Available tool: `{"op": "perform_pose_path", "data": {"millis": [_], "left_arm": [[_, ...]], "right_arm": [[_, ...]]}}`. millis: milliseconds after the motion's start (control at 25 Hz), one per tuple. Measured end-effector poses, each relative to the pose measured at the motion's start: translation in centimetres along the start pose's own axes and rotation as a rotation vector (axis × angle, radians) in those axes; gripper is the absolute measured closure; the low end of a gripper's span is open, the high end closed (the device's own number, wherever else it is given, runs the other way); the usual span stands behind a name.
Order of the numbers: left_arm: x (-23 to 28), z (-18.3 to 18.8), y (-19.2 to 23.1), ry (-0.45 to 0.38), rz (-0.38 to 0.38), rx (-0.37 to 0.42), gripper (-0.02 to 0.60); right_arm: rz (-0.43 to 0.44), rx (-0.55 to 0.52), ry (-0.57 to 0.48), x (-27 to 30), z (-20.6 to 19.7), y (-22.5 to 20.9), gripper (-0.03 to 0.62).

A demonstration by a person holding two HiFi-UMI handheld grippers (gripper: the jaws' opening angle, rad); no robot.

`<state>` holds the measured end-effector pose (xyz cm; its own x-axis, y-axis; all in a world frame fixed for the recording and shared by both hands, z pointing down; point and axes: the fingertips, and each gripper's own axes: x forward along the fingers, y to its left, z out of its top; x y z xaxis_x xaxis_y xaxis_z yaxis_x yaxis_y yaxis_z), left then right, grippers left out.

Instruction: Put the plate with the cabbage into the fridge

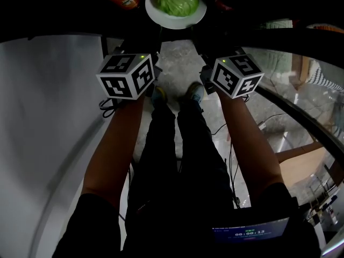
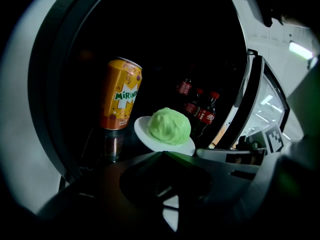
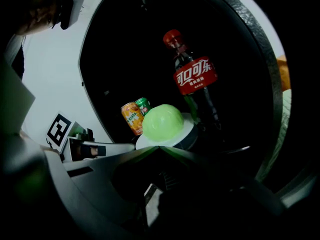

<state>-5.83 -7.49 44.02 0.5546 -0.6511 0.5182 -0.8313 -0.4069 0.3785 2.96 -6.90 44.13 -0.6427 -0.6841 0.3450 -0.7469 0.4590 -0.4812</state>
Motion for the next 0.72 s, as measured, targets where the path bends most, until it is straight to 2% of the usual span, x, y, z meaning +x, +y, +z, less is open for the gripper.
{"op": "perform_pose_path", "data": {"millis": [720], "left_arm": [[0.83, 0.89, 0.55, 0.015, -0.019, -0.04, 0.578]], "right_arm": [[0.004, 0.011, 0.004, 0.96, 0.87, -0.24, 0.589]]}}
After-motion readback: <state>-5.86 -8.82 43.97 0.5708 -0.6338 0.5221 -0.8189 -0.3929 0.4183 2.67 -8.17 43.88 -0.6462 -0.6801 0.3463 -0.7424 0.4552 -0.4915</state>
